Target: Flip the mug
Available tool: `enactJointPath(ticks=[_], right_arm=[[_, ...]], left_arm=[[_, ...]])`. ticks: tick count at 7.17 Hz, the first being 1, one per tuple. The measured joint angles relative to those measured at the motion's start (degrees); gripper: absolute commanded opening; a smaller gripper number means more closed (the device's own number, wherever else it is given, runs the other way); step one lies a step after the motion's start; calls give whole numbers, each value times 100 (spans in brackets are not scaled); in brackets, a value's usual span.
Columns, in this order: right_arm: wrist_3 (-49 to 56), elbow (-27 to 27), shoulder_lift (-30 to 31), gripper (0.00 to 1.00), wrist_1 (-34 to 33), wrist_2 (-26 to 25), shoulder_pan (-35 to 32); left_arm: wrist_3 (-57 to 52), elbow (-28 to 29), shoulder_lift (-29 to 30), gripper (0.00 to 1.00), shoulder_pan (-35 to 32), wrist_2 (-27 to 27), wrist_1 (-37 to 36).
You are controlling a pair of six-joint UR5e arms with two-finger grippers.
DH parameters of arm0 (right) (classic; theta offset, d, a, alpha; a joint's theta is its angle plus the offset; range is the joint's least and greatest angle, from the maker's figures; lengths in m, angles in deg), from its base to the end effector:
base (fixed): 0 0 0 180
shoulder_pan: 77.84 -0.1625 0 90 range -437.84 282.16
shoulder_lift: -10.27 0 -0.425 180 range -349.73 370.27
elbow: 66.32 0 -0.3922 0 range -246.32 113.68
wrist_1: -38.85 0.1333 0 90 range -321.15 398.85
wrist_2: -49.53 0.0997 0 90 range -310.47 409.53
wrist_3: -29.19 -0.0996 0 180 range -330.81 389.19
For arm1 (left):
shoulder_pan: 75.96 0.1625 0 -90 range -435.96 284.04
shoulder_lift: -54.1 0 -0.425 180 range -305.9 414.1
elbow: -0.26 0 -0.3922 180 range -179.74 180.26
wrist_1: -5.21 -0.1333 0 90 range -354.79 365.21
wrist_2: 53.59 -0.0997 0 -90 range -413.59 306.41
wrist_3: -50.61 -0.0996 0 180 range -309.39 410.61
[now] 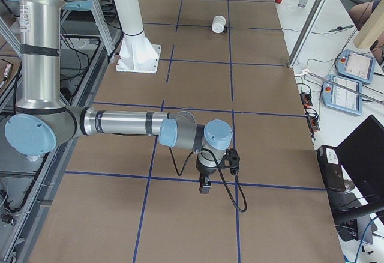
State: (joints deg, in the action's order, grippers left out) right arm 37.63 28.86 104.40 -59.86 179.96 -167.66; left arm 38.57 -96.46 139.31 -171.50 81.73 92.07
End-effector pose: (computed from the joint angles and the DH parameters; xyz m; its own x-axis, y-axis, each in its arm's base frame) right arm 0.0673 -0.4504 0.6676 0.7528 -0.0623 0.6553 0.1148 0.9927 -0.0375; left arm -0.1061 -0.4465 0.6449 0.7032 0.1266 -0.6997 -0.0513 0.9905 0.1276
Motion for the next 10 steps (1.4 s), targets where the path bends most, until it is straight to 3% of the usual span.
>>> enactJointPath(ticks=[5,7,8,10], right_arm=[[0,0,0,100,0,0,0],[0,0,0,100,0,0,0],[0,0,0,100,0,0,0],[0,0,0,100,0,0,0]], left_arm=[[-17,-86,-55,100,-7,117,-1],[235,-131,-64,100,195,813,117],[616,-111,-55,100,415,1085,522],[2273,-6,-38,100,1026,1258,2115]])
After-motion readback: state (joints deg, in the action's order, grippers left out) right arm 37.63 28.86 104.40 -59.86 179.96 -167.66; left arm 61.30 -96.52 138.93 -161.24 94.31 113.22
